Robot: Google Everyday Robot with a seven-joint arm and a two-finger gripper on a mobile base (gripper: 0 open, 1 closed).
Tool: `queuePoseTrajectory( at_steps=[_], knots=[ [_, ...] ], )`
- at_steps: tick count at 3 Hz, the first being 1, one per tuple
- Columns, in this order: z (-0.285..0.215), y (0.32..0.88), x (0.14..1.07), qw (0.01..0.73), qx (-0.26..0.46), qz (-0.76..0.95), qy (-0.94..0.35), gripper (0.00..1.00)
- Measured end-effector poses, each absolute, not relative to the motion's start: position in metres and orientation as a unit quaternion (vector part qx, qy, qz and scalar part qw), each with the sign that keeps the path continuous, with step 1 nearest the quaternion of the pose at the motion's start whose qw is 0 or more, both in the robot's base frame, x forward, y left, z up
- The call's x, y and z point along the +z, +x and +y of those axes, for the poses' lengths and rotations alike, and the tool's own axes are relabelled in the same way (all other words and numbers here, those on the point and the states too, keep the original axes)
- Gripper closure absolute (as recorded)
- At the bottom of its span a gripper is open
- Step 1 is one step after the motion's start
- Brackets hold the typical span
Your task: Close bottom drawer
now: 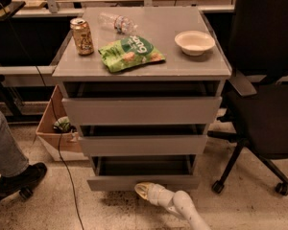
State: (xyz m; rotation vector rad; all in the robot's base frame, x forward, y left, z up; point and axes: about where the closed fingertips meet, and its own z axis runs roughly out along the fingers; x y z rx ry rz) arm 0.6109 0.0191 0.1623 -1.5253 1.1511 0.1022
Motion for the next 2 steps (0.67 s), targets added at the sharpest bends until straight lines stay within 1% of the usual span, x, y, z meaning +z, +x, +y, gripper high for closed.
queuePoseTrajectory(
  at_steps=[1,2],
  knots=[
    [0.030,0.621,0.158,0.588,0.044,0.481,-0.649,1.00],
    [0.077,0.634,0.165,0.623,0.058,0.443,-0.642,1.00]
  ],
)
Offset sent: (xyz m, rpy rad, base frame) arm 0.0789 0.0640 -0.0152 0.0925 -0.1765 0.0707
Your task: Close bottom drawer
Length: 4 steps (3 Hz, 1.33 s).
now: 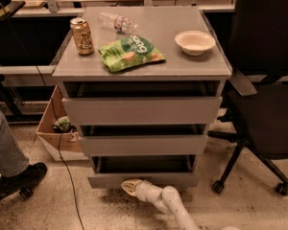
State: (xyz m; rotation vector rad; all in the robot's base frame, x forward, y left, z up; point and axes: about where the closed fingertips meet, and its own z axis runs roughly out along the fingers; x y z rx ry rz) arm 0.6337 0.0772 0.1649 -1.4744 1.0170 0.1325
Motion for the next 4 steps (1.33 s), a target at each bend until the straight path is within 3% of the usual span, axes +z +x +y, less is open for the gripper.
queuePoseTrajectory(
  at_steps=[4],
  knots=[
    [0.092,0.660,0.171,0.644,0.031,0.418,-0.640,1.00]
  ],
)
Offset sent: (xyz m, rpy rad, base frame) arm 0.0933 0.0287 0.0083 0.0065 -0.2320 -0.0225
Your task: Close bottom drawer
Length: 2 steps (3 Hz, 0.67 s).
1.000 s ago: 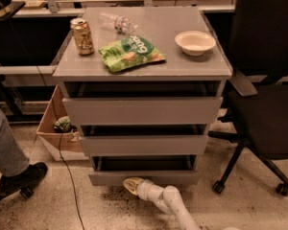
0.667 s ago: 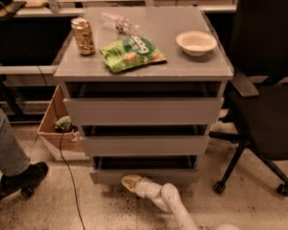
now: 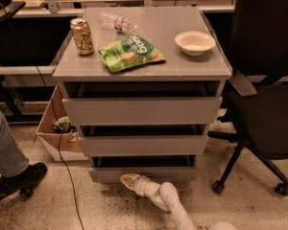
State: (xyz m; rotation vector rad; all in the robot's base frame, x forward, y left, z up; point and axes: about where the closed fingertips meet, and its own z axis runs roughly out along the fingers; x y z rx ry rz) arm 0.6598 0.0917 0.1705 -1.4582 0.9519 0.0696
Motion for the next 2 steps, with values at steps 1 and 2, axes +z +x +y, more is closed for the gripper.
queuePoseTrajectory(
  at_steps=[1,2],
  knots=[
    [0.099,0.673,0.177,0.657,0.016,0.405,-0.635,1.00],
    [0.120,0.685,0.192,0.683,0.013,0.391,-0.617,1.00]
  ],
)
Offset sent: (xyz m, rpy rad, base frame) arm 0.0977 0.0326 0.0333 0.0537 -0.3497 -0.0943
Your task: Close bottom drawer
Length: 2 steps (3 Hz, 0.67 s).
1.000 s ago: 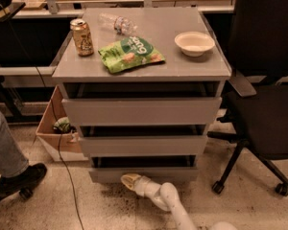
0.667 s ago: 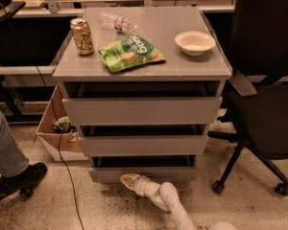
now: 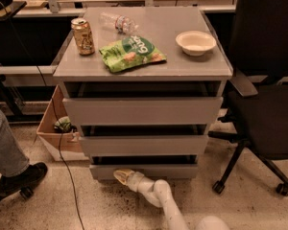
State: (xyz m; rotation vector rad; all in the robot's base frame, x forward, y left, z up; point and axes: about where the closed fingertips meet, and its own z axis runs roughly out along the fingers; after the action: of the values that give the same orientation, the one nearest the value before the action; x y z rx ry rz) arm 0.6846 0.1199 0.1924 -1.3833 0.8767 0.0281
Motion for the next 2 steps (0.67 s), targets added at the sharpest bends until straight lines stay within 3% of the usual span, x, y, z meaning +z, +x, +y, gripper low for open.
queuePoseTrajectory(
  at_steps=[2],
  knots=[
    [0.120,0.696,0.195,0.688,-0.010,0.380,-0.618,1.00]
  ],
)
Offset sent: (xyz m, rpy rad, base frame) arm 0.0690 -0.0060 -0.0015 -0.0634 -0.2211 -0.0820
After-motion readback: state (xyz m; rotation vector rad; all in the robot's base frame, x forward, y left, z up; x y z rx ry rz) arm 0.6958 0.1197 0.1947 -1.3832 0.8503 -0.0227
